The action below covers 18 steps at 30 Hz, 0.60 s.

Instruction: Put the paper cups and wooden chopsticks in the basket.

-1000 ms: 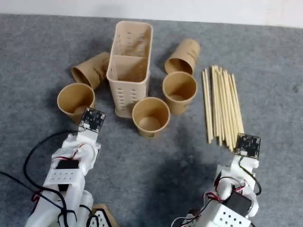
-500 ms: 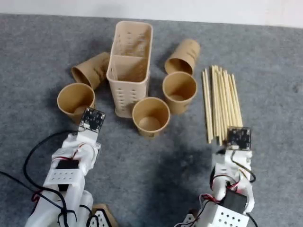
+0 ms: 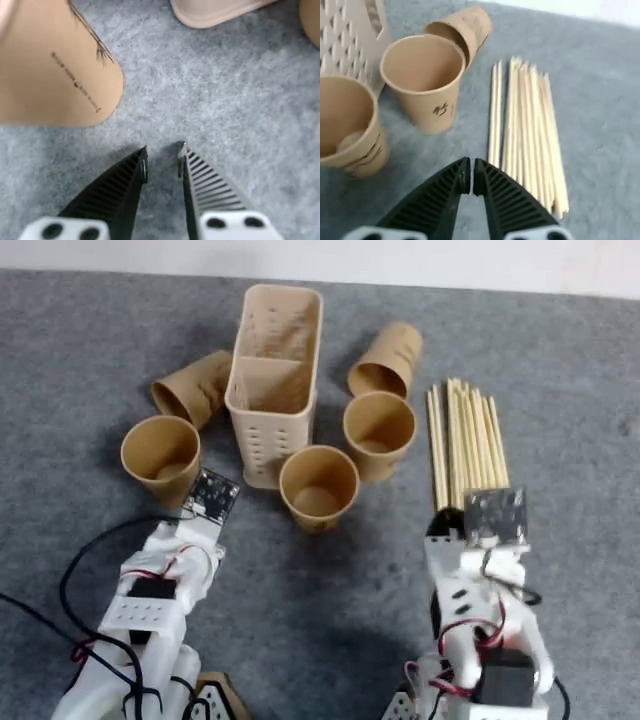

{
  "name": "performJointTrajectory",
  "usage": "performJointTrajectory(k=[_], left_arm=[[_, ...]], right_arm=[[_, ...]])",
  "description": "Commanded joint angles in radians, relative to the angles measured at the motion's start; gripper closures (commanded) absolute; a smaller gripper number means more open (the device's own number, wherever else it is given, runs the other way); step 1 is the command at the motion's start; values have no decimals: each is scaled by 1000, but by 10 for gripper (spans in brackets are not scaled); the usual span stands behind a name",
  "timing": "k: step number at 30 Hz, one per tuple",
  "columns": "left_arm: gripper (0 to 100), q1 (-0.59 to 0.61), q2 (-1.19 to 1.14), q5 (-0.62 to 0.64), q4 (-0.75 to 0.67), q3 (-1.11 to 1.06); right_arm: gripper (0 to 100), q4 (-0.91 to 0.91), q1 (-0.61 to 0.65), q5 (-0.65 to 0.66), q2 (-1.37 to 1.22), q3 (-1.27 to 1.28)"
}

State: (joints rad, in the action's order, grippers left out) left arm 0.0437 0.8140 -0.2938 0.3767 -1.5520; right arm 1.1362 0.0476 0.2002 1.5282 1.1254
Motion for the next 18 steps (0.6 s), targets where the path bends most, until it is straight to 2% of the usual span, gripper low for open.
performJointTrajectory(k=[1,4,8,11,14,18], left_arm=[[856,96,12,-5,20,128],[856,278,12,2,117,297],[793,423,12,-2,391,616],[749,450,10,2,595,869],[776,446,2,2,770,1090],[796,458,-31,3,850,1274]], right_arm=[[950,54,24,-23,-340,-194],[950,87,25,-25,-550,-320],[950,93,28,-121,-694,-440],[950,94,88,-150,-750,-513],[950,94,151,-157,-780,-553],[950,93,206,-158,-817,-561]])
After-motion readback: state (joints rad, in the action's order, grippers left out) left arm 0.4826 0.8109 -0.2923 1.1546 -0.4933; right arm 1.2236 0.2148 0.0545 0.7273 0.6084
